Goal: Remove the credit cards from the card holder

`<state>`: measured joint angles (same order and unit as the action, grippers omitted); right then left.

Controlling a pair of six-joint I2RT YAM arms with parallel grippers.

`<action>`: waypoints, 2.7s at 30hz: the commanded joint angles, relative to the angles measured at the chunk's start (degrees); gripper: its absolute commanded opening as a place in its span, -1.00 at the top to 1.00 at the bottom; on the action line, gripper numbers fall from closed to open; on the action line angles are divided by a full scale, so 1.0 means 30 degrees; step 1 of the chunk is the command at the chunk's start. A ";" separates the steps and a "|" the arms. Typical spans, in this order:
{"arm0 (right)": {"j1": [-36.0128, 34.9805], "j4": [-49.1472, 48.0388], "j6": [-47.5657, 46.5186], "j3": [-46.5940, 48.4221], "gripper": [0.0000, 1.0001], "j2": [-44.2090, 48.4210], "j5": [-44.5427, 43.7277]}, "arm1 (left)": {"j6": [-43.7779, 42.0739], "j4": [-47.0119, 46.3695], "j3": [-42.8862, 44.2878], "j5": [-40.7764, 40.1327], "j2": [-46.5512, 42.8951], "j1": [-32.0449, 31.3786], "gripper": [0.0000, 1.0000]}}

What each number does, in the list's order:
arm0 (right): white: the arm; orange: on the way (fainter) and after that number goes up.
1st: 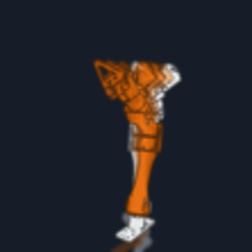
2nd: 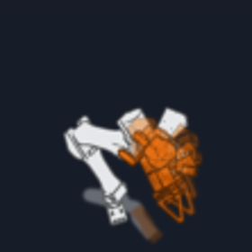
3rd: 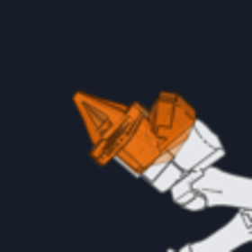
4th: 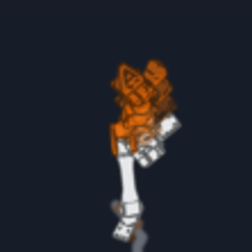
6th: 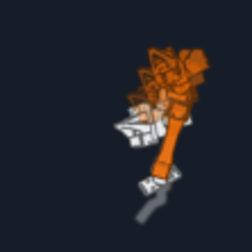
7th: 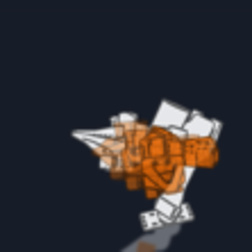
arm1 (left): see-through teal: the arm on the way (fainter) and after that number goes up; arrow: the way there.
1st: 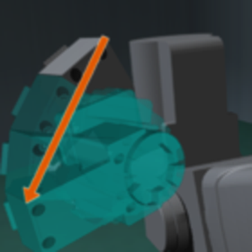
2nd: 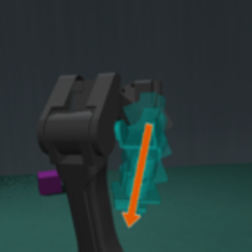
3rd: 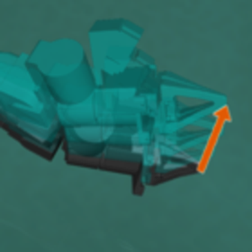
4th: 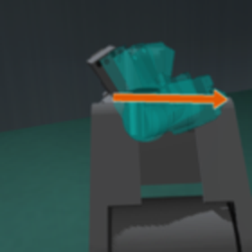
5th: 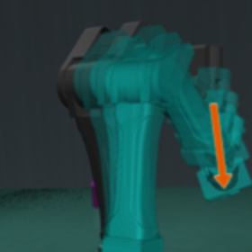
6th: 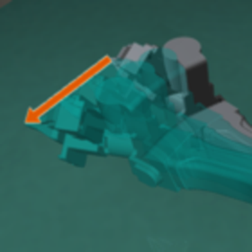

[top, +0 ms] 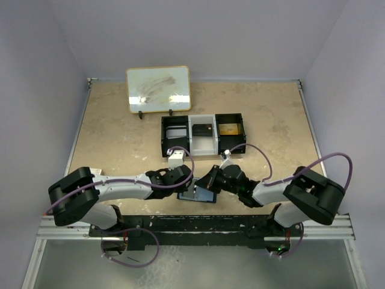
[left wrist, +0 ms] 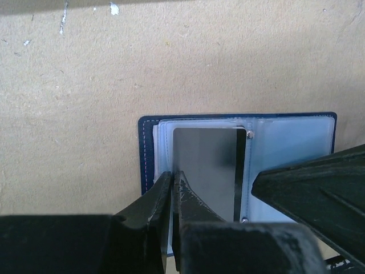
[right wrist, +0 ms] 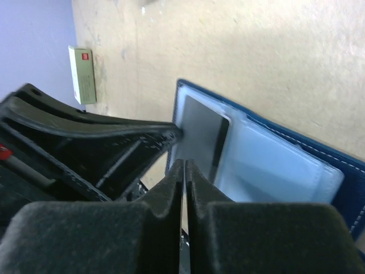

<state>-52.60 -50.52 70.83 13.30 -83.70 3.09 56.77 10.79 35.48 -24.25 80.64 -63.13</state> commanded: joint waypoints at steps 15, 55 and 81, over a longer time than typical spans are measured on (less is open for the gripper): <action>-0.0148 0.0656 -0.0701 0.0902 0.37 -0.0850 0.0174 | 0.0808 0.0672 -0.0608 0.0916 0.0317 -0.0346 1.00; -0.3261 0.9662 -0.0397 0.4566 0.39 0.1142 -0.3115 | 0.5116 0.1819 -0.2529 -0.1693 -0.2645 -0.1658 1.00; -0.3268 0.7171 0.0638 0.2565 0.53 0.0365 -0.2272 | 0.3424 0.0105 -0.1981 -0.0059 -0.0321 -0.3389 1.00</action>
<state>-62.17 -26.89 72.51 22.52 -82.13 -4.97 67.09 10.26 29.28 -29.74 75.40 -71.46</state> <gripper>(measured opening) 0.267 0.020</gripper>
